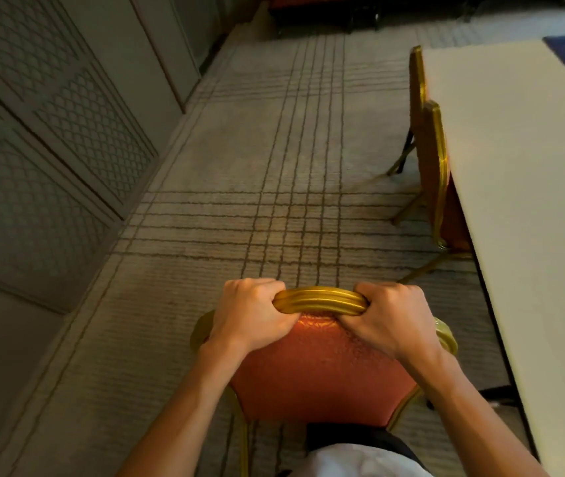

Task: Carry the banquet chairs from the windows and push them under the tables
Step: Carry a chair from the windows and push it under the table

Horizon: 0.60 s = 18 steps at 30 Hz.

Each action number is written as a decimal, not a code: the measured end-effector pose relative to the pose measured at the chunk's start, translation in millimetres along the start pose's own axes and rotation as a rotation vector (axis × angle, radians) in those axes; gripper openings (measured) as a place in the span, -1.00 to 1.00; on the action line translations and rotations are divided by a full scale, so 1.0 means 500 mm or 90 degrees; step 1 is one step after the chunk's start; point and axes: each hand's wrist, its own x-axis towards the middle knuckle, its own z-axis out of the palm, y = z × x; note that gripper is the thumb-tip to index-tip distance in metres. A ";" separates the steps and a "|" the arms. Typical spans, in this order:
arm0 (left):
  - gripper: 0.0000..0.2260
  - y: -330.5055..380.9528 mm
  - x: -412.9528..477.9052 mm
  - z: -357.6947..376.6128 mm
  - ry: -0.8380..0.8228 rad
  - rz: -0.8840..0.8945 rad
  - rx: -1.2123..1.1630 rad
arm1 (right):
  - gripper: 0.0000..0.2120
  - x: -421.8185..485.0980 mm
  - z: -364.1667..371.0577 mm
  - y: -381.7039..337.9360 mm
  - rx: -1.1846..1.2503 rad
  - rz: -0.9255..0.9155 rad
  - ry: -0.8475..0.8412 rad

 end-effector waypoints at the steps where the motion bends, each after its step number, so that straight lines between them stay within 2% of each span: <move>1: -0.62 -0.011 0.038 0.010 -0.011 0.016 -0.004 | -0.63 0.023 0.005 0.014 0.009 0.020 0.005; 4: -0.61 -0.029 0.141 0.044 -0.020 0.074 -0.008 | -0.64 0.081 0.018 0.055 0.008 0.071 0.028; 11: -0.61 -0.064 0.330 0.115 -0.114 0.168 -0.049 | -0.61 0.165 0.030 0.106 -0.042 0.181 0.057; 15: -0.61 -0.079 0.434 0.159 -0.137 0.228 -0.082 | -0.66 0.220 0.031 0.129 -0.078 0.241 0.074; 18: -0.59 -0.085 0.529 0.202 -0.169 0.306 -0.122 | -0.66 0.261 0.035 0.142 -0.113 0.326 0.092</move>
